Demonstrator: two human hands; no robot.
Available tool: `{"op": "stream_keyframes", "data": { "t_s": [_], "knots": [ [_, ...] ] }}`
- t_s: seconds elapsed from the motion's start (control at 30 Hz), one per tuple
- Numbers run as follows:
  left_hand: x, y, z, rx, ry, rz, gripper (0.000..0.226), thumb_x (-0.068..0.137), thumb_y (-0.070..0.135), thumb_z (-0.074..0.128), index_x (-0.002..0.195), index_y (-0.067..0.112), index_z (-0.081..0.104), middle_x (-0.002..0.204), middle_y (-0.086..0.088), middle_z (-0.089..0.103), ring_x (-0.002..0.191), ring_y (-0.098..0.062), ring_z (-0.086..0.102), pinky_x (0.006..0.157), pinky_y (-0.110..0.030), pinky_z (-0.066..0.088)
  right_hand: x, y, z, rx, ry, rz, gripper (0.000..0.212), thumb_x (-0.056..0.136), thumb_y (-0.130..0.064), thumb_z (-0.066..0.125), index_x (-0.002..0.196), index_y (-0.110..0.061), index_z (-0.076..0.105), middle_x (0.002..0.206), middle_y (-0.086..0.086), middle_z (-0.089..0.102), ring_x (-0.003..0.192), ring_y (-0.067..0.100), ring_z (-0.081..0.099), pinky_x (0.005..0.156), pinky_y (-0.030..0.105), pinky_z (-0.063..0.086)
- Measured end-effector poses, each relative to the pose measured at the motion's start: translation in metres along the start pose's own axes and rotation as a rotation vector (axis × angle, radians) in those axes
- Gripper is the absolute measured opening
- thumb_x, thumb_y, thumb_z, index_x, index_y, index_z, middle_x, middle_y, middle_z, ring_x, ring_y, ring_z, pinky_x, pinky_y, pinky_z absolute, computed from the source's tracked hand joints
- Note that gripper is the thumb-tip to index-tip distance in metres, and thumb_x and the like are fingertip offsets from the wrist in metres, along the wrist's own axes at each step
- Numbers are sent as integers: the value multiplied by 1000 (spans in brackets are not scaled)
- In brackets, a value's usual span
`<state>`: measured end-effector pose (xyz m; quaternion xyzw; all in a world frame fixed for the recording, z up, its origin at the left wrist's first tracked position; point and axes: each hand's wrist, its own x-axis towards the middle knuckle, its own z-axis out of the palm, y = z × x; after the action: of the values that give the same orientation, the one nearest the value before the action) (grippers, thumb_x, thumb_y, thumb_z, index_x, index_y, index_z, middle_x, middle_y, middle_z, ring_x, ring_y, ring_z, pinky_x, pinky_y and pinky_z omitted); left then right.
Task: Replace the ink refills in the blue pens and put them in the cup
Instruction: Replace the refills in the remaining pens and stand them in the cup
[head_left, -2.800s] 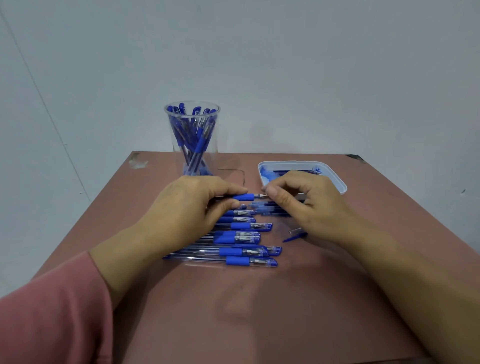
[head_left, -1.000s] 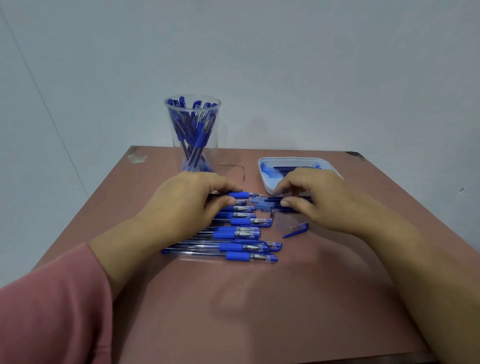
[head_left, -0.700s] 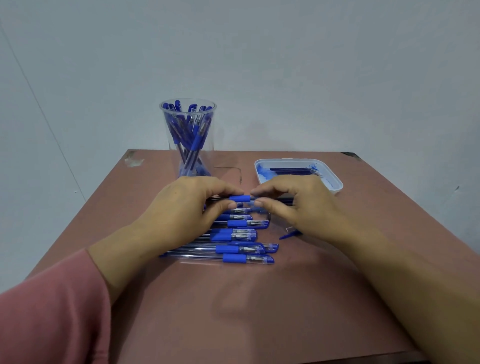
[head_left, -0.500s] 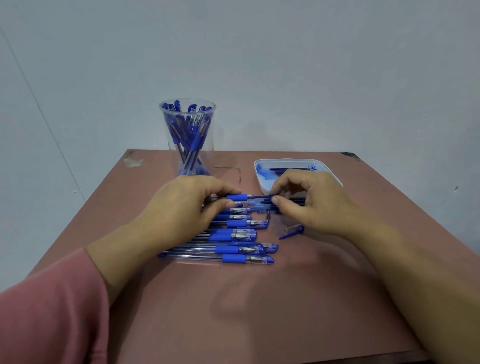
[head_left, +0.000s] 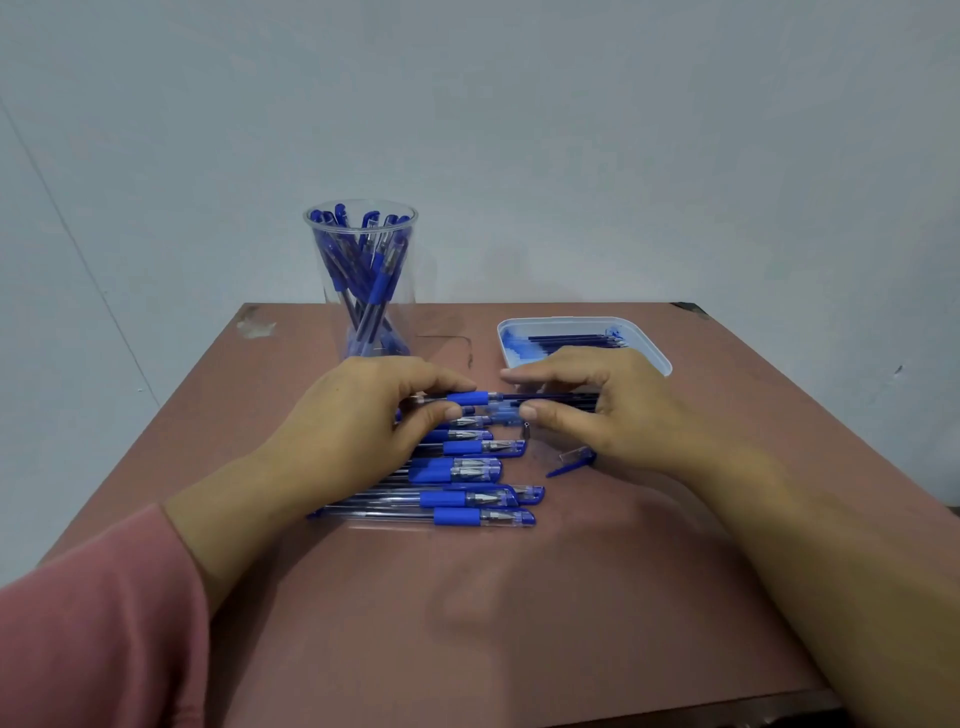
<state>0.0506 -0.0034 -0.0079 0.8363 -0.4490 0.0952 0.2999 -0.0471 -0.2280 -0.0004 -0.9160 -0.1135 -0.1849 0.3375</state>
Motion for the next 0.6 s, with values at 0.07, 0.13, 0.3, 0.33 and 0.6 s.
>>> {"op": "stream_keyframes", "data": {
  "t_s": [0.07,0.13,0.3,0.33,0.6],
  "knots": [
    [0,-1,0,1,-3,0,26,89,32,64,114,40,67,94,27,64,86,4,60,77,-25,52,2,1,4,-9,-8,-18,31,88,-18,69,108,-41,67,96,-17,69,93,6,65,81,21,51],
    [1,-3,0,3,0,-7,26,89,34,63,114,40,67,94,28,65,86,3,60,77,-27,54,1,3,0,10,9,13,31,89,-15,66,102,-42,69,94,-18,69,92,2,64,81,17,49],
    [2,-11,-3,-18,59,-45,24,88,36,63,111,42,67,91,24,68,83,0,63,76,-36,55,-3,14,-28,-23,96,118,23,88,-11,66,95,-33,72,91,-24,67,93,-2,62,83,15,45],
    [3,-13,-4,-12,70,-54,25,88,36,63,112,42,67,92,24,68,84,0,63,76,-36,55,-3,15,-32,-48,107,129,22,88,-10,67,96,-30,73,90,-24,67,92,-2,61,83,15,45],
    [3,-12,-4,-5,71,-61,26,88,37,63,113,41,67,92,22,68,84,1,63,77,-35,56,-2,25,-24,-195,-10,164,22,89,-16,66,98,-35,72,90,-29,64,93,-14,55,76,0,37]
  ]
}}
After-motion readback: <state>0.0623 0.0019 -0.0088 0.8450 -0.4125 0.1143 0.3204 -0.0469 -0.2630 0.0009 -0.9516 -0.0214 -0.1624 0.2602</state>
